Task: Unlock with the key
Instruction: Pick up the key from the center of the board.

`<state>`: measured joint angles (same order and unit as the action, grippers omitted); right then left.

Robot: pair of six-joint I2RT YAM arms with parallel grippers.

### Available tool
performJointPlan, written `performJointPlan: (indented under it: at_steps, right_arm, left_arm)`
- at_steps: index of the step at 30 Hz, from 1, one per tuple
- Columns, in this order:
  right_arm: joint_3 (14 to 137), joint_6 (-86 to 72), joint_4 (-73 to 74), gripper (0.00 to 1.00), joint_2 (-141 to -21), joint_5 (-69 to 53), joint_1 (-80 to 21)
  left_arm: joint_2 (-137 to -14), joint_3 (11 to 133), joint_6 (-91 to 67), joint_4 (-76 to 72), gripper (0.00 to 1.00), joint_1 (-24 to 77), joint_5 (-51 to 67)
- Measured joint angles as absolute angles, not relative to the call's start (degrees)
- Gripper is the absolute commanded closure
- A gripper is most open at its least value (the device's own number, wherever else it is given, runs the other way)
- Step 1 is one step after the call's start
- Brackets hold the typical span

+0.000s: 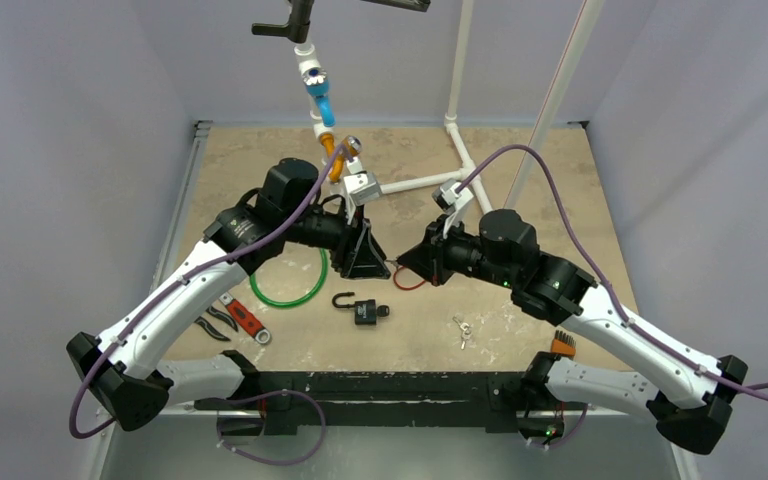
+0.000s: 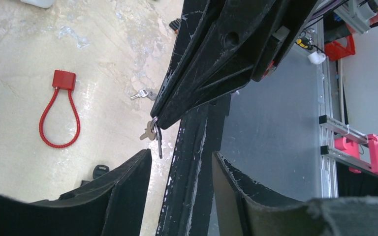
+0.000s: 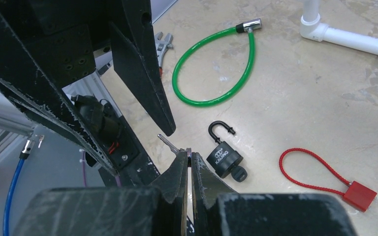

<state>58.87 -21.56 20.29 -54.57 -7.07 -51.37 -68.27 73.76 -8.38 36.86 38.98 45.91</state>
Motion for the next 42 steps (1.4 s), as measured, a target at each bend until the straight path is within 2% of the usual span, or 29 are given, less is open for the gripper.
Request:
performJointPlan:
  at_steps: [6,10,12,20,22,26,30,35,42]
  right_arm:
    - [58.9,-21.6,20.3,1.00,-54.8,-7.1,-52.0]
    - [58.9,-21.6,20.1,1.00,-54.8,-7.0,-52.3]
    - [58.9,-21.6,20.1,1.00,-54.8,-7.0,-52.5]
    - [58.9,-21.8,19.6,1.00,-55.1,-7.0,-53.0]
    - [58.9,-21.8,19.5,1.00,-55.1,-7.0,-53.2]
    - [58.9,-22.0,19.1,1.00,-55.1,-6.7,-53.4]
    - [58.9,-22.0,19.0,1.00,-55.1,-6.0,-53.4]
    - [59.0,-22.0,19.3,1.00,-55.1,-5.0,-53.4]
    - [60.7,-22.0,20.1,1.00,-56.9,-3.9,-53.6]
  left_arm:
    - [-68.4,73.8,-9.5,35.9,0.58,38.7,46.4]
    - [-68.4,73.8,-9.5,35.7,0.74,38.8,46.4]
    - [-68.4,73.8,-9.5,35.7,0.87,38.8,46.2]
    - [-68.4,73.8,-9.4,35.7,0.96,38.7,44.7]
    - [-68.3,73.8,-9.4,35.7,0.94,38.7,44.7]
    - [-68.1,73.8,-8.7,35.7,0.61,38.7,44.2]
    - [-67.5,73.8,-7.2,36.4,0.51,38.7,43.0]
    - [-66.6,75.5,-2.1,39.5,0.41,38.8,42.2]
    - [-64.5,76.4,8.7,43.8,0.44,42.8,37.7]
